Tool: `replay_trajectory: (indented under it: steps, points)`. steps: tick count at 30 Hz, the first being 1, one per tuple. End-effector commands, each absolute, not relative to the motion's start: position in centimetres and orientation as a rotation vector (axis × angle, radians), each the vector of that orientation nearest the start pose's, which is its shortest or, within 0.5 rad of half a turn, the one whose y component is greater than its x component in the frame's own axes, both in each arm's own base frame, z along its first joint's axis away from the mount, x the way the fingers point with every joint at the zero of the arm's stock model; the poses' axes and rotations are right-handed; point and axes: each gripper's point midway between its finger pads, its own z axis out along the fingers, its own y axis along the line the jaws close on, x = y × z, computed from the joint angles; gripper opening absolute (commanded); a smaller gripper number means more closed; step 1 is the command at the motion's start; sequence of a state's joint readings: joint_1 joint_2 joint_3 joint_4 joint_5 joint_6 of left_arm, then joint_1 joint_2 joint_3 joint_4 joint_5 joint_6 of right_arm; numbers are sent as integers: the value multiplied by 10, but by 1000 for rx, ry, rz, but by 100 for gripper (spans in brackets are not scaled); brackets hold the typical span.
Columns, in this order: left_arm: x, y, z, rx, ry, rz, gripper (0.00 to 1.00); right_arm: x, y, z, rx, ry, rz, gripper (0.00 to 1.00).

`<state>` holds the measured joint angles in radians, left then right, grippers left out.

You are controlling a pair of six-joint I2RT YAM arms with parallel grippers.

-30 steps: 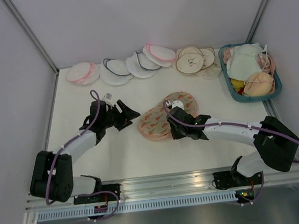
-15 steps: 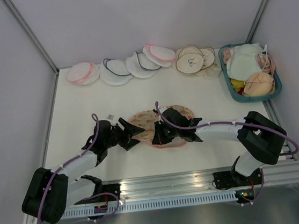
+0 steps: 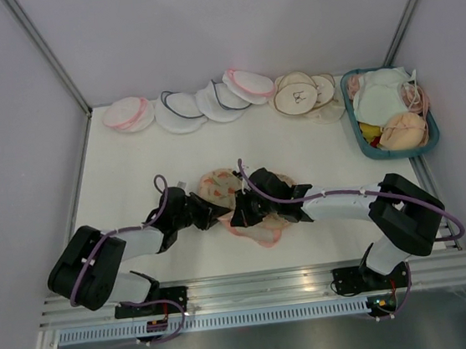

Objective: Unzip the laundry bag and remove the bra

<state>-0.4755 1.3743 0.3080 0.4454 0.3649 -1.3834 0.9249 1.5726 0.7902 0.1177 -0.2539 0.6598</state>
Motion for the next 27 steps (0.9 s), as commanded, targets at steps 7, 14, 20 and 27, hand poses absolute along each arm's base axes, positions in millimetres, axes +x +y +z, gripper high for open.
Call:
replay_trajectory:
  steps: [7, 14, 20, 27]
  points:
    - [288, -227, 72, -815, 2248, -1305, 2, 197, 324, 59, -482, 2518, 721, 1]
    - [319, -202, 74, -770, 2257, -1254, 2, 199, 275, 24, -410, 2619, 393, 0]
    - [346, -196, 78, -675, 2304, -1274, 2, 210, 239, 12, -360, 2616, 133, 0]
    - [395, -177, 91, -475, 2365, -1268, 2, 221, 201, 20, -330, 2578, -130, 1]
